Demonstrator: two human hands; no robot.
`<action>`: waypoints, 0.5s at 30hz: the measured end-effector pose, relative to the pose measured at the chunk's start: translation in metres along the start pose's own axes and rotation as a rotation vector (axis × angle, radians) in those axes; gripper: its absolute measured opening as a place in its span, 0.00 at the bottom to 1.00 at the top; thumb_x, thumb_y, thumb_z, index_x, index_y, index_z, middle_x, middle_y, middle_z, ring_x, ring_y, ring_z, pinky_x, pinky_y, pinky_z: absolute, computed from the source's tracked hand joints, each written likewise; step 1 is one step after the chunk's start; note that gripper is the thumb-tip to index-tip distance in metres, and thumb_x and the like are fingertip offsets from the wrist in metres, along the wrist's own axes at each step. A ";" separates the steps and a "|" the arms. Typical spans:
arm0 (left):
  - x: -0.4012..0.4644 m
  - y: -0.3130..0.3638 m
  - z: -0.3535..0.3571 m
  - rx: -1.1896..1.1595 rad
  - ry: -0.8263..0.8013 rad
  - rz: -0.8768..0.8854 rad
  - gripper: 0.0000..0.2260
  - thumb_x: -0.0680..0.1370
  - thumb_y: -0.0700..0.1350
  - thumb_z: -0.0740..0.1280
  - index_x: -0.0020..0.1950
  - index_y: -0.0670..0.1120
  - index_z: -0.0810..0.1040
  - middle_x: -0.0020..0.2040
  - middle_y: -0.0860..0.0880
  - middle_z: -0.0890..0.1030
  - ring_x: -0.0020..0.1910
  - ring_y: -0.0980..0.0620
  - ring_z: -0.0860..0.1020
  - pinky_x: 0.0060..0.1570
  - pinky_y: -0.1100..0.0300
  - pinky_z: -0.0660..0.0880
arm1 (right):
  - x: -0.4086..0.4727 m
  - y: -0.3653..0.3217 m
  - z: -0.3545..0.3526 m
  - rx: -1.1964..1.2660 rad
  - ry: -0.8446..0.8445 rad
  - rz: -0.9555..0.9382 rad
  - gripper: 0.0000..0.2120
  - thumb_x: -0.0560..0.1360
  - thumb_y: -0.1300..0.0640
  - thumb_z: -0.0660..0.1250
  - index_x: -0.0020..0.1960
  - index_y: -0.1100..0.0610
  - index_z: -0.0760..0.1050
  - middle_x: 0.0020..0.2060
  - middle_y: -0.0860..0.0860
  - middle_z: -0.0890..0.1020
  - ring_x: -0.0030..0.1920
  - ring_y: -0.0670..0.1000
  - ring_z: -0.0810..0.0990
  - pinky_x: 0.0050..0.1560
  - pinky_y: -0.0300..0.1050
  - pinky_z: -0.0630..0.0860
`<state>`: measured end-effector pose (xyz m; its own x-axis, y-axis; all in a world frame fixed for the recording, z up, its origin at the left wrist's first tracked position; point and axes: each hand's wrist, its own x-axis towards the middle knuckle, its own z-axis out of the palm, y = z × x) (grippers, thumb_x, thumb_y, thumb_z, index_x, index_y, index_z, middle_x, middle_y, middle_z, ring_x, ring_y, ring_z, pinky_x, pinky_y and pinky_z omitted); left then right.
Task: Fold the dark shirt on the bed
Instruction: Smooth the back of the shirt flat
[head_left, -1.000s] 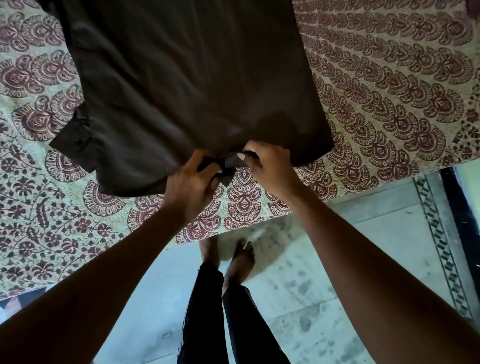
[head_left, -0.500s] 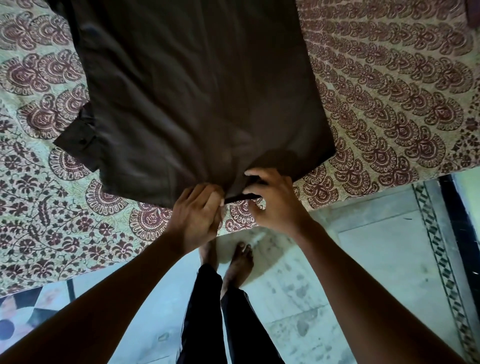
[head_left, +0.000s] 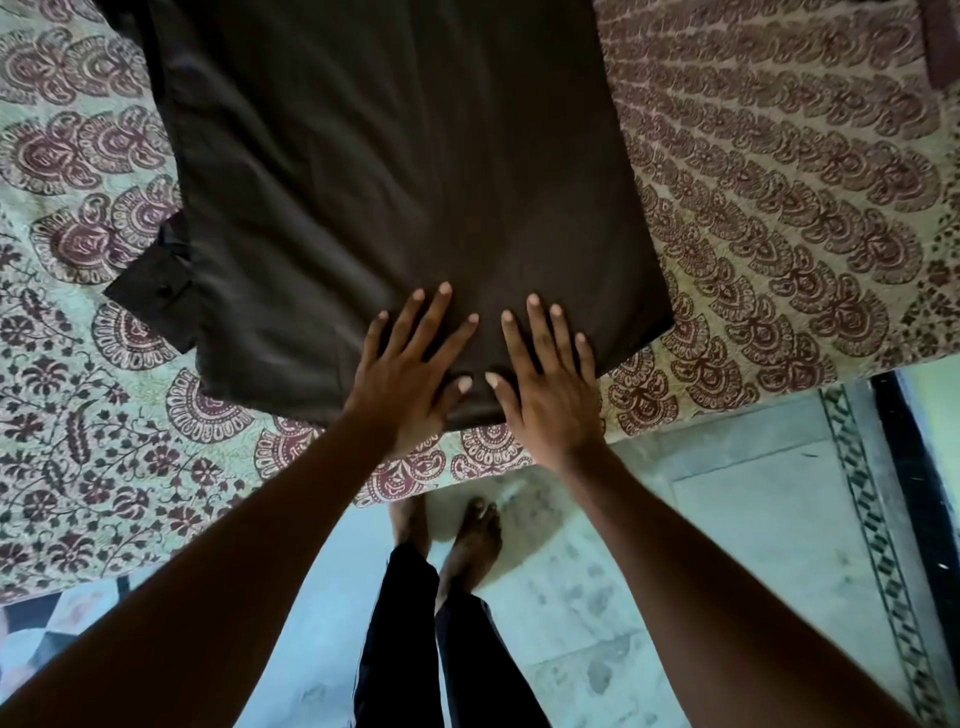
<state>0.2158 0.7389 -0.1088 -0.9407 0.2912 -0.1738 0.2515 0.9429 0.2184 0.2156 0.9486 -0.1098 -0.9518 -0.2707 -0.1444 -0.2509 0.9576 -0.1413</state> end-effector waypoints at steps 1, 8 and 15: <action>-0.006 0.002 0.003 0.022 -0.031 0.006 0.32 0.81 0.64 0.56 0.84 0.56 0.53 0.85 0.47 0.49 0.83 0.42 0.52 0.76 0.38 0.57 | -0.012 0.003 0.001 -0.005 -0.001 0.000 0.31 0.84 0.38 0.52 0.83 0.49 0.52 0.84 0.53 0.51 0.83 0.55 0.49 0.79 0.61 0.55; -0.016 0.008 -0.002 -0.054 0.113 0.076 0.29 0.82 0.58 0.58 0.81 0.48 0.64 0.83 0.46 0.58 0.82 0.45 0.59 0.77 0.44 0.60 | -0.020 0.022 -0.017 0.050 0.173 0.021 0.26 0.85 0.46 0.58 0.79 0.57 0.66 0.82 0.59 0.58 0.82 0.58 0.54 0.79 0.61 0.58; 0.028 0.027 0.009 0.005 0.080 0.061 0.29 0.83 0.58 0.57 0.83 0.50 0.58 0.84 0.48 0.54 0.83 0.47 0.55 0.79 0.44 0.56 | 0.055 0.062 -0.013 -0.015 0.041 0.052 0.32 0.83 0.36 0.53 0.82 0.48 0.57 0.83 0.56 0.52 0.83 0.60 0.49 0.79 0.66 0.55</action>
<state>0.1981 0.7737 -0.1168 -0.9387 0.3346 -0.0834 0.3099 0.9246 0.2217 0.1451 0.9947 -0.1140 -0.9700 -0.2163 -0.1112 -0.2030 0.9719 -0.1194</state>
